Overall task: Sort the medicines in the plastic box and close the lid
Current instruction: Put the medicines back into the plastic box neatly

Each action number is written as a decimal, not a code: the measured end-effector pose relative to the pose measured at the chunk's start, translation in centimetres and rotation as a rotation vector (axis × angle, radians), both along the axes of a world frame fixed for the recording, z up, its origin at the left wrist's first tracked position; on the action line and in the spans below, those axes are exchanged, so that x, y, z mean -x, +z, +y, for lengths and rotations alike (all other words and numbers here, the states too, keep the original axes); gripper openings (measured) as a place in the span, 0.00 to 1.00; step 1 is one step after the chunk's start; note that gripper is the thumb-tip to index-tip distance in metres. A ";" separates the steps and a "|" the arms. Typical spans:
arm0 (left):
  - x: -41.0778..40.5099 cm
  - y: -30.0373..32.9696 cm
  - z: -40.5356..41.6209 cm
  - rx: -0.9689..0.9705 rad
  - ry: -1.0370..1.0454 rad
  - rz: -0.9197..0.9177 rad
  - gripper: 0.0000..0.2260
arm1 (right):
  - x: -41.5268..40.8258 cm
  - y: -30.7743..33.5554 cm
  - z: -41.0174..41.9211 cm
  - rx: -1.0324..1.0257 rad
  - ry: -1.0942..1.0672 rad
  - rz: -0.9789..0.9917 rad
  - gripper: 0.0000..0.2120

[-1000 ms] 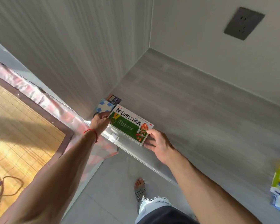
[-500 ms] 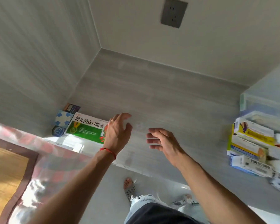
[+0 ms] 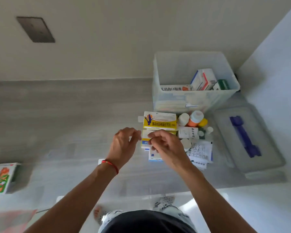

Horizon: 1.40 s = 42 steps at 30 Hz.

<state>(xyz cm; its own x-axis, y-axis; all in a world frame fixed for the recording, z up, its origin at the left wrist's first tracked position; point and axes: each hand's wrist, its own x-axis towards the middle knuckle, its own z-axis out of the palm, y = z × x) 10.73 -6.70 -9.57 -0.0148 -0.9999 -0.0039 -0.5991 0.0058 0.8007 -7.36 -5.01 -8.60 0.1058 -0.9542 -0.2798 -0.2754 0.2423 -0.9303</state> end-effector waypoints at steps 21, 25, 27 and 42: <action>6.9 -3.9 -8.1 -0.213 -0.022 -0.324 0.26 | 11.5 -0.9 -5.0 0.027 -0.108 0.574 0.12; 8.2 -3.1 -6.6 0.068 -0.144 -0.340 0.21 | 14.2 -1.7 -4.0 0.015 0.072 0.665 0.15; 9.2 -3.0 -4.6 0.169 -0.323 -0.334 0.17 | 16.4 -2.4 -3.3 0.047 0.194 0.748 0.17; 11.2 -4.0 1.3 -0.032 -0.487 -0.826 0.24 | 16.7 -6.1 -5.4 0.372 0.801 0.830 0.33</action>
